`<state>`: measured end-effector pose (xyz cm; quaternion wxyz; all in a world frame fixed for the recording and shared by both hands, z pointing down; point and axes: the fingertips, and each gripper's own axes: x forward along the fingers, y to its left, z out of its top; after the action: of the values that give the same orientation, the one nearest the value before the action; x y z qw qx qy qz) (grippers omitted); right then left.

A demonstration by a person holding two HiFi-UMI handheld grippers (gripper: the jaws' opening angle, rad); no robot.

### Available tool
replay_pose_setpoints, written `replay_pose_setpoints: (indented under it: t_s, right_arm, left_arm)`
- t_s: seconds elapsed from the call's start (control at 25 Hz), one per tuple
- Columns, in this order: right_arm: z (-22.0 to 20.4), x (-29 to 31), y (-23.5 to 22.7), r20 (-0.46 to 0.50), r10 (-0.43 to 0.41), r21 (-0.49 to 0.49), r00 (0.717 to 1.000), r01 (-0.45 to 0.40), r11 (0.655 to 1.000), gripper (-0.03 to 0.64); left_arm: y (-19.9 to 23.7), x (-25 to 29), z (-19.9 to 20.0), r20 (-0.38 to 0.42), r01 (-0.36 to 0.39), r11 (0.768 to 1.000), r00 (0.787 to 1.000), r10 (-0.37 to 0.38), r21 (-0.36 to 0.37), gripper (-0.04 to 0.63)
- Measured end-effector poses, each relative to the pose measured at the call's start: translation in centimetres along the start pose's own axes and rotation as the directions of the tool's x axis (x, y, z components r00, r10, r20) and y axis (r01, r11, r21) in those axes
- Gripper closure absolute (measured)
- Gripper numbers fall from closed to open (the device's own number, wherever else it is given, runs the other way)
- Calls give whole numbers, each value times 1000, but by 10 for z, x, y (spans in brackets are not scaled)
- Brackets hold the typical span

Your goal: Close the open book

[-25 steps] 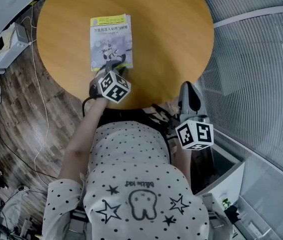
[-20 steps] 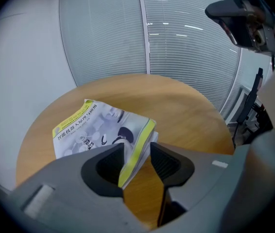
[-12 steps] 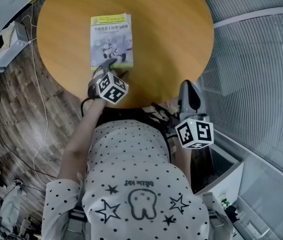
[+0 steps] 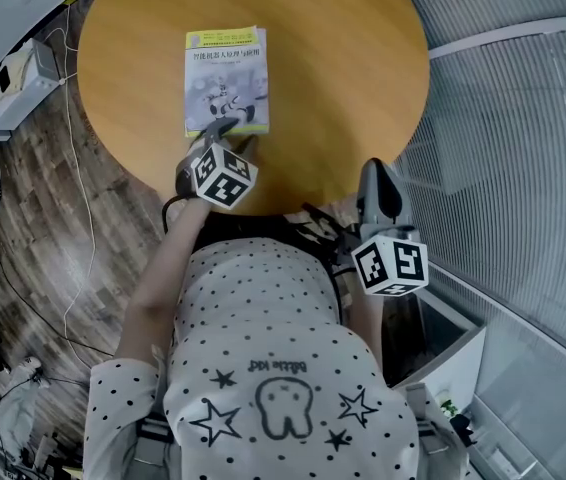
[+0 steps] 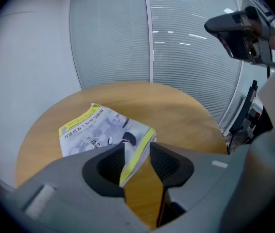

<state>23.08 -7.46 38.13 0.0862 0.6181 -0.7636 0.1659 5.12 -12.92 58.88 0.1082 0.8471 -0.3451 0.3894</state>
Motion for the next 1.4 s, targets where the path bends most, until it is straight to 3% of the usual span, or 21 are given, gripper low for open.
replay_pose_setpoints:
  t_s: [0.36,0.72,0.88,1.08,1.2,1.4]
  right_arm:
    - [6,1,5,14,21,-7,1000,-21,1000,613]
    - [22,5,5,43,40,-26,998,-39,999,612]
    - [27,13,9,61,66,-33,996,-64,997,612]
    - [37,25,13,79,101,-52,992,-97,994,612]
    - [41,29,16,87,110,-58,990,-105,993,612]
    - [52,31,17,108,119,-56,987,-114,992,612]
  left_arm:
    - [26,-27,21,85,-102,994,991,105,-45,580]
    - [63,-73,59,216,-200,967,949,232,-159,584]
    - [89,-104,82,291,-245,943,907,304,-224,586]
    - [117,-149,120,411,-284,917,828,382,-281,586]
    - [124,-175,133,466,-295,907,784,410,-301,586]
    - [125,-212,144,527,-302,897,730,436,-324,586]
